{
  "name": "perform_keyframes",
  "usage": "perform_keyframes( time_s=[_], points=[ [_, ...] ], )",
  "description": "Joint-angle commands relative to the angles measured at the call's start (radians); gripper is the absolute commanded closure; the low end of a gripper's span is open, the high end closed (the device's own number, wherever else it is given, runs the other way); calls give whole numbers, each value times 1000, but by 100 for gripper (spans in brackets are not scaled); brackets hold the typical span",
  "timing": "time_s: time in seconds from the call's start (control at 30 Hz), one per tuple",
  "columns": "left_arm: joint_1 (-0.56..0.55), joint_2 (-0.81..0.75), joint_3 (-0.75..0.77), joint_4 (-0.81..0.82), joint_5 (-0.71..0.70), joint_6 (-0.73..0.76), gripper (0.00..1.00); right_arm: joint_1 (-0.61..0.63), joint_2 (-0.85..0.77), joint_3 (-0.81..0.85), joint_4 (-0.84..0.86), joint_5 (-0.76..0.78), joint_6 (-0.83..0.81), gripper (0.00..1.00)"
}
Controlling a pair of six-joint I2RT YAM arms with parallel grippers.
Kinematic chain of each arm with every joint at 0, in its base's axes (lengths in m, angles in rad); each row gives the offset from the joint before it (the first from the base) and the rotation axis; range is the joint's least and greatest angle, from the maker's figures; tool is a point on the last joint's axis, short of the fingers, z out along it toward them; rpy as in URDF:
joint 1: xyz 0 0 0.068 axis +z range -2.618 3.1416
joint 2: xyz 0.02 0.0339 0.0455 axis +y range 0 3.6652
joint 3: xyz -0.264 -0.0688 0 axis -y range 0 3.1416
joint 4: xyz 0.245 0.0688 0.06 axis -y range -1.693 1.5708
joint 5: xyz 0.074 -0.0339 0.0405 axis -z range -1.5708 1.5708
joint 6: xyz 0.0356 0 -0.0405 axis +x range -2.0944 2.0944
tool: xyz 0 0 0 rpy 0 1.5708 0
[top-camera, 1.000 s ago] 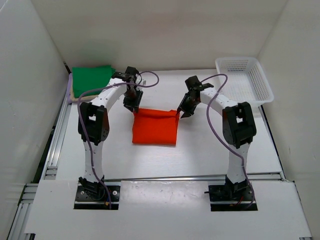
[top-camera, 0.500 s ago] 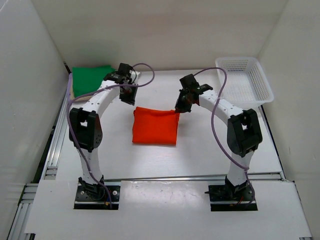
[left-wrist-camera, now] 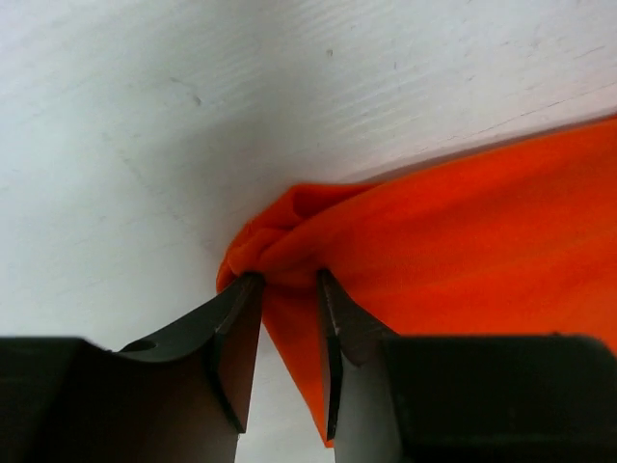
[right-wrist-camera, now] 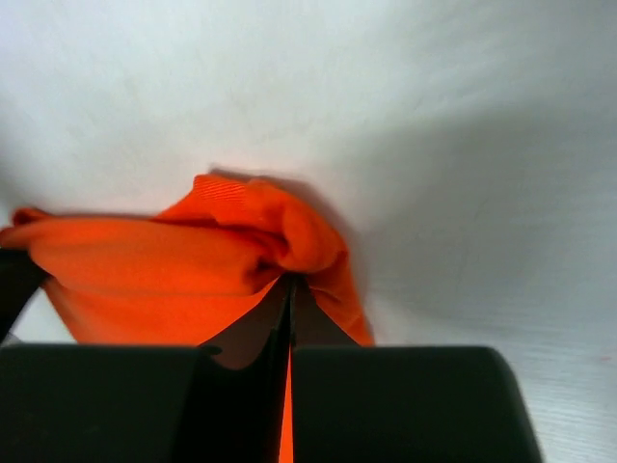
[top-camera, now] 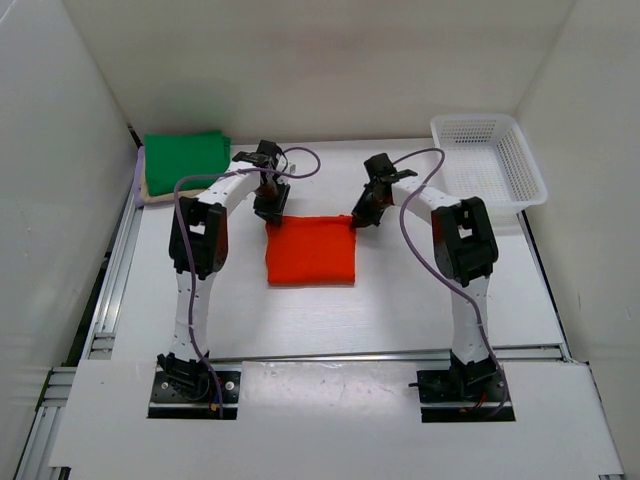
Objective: Fold and stack the t-shirts
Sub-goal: Fold the long partially folded tshirt into a neat square
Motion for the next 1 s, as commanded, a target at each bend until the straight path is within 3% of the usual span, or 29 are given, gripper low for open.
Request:
perform_keyframes(
  time_s=[0.0, 0.23, 0.4, 0.53, 0.6, 0.7, 0.8, 0.97],
  points=[
    [1, -25, 64, 9, -36, 2, 59, -37, 29, 47, 53, -33, 51, 100],
    [31, -3, 117, 18, -114, 2, 44, -89, 67, 84, 66, -104, 42, 100],
    [87, -167, 30, 18, -142, 2, 25, -98, 11, 104, -38, -118, -54, 100],
    [136, -336, -175, 18, 116, 2, 12, -98, -129, -28, -115, -43, -116, 92],
    [136, -347, -302, 18, 175, 2, 7, -98, -169, -100, -115, -43, -148, 82],
    [124, -332, -395, 18, 250, 2, 6, -89, -204, -206, -103, -79, -175, 81],
    [114, -284, -418, 27, 382, 2, 2, -69, -213, -259, -79, -121, -185, 81],
    [114, -217, -409, 36, 467, 2, 0, -60, -226, -304, -16, -121, -130, 81]
  ],
)
